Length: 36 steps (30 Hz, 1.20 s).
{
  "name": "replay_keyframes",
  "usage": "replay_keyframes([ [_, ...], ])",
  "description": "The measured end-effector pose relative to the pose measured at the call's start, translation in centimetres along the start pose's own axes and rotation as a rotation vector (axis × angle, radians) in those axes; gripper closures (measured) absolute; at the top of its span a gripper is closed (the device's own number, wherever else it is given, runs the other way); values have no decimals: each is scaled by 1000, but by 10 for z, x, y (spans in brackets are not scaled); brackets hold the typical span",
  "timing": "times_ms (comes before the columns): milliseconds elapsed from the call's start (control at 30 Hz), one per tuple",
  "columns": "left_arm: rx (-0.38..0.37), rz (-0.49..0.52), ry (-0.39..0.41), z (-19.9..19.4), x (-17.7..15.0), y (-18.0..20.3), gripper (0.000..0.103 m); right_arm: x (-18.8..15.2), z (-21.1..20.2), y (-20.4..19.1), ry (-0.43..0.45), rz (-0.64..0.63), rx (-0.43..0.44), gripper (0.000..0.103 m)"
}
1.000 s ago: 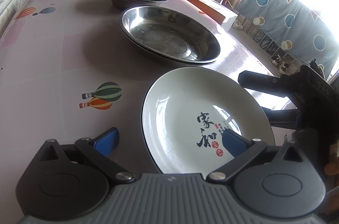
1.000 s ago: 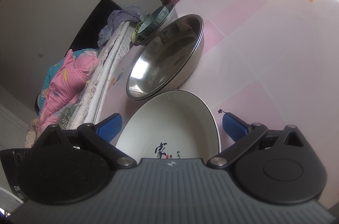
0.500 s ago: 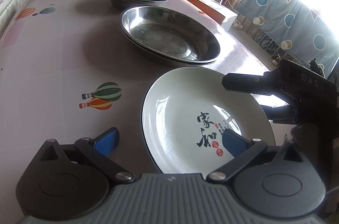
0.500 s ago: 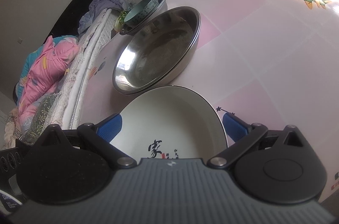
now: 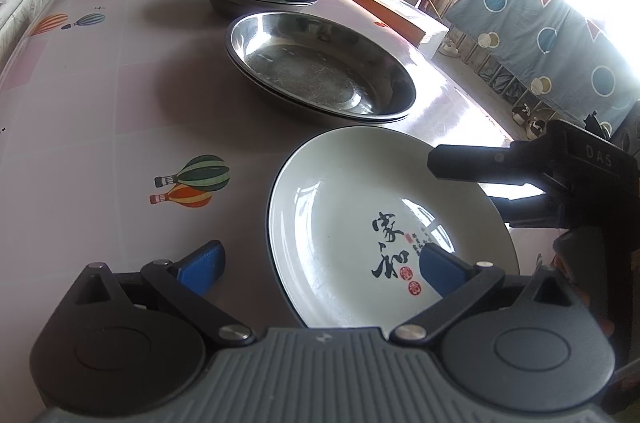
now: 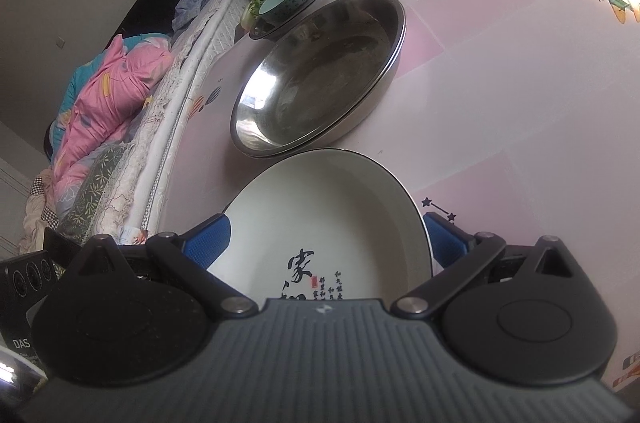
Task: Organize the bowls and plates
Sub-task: 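Withdraw both grippers from the white plate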
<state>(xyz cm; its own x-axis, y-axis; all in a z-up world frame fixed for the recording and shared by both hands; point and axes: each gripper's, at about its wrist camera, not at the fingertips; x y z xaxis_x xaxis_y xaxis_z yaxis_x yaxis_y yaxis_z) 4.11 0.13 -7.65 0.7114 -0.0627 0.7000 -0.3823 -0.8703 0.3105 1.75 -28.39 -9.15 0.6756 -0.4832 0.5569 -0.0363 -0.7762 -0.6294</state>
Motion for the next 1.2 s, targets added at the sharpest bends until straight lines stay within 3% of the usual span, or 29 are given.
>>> replay_keyframes([
  [167,3,0,0,0,0,0,0,7,-2,16,-4,122,41,1],
  [367,4,0,2,0,0,1,0,13,1,16,-43,103,48,1],
  [767,-23,-29,10,-2,0,-6,0,4,-5,30,23,215,112,1],
  [1033,-30,-69,1,-2,4,-9,0,-6,-25,15,106,7,-1,4],
  [1200,-4,-41,0,0,4,-3,0,-19,-35,7,143,-150,-82,18],
])
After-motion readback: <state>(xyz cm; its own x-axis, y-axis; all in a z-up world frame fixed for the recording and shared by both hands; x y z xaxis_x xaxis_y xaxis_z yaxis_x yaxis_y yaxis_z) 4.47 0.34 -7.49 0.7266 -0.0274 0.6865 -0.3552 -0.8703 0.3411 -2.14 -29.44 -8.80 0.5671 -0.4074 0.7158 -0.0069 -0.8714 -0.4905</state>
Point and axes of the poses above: each gripper's, at about its wrist camera, not at the fingertips, and z roughly the way its jaws point, y to its right, x to its top, and after that the axes turned 9 degrees about y, right-handed
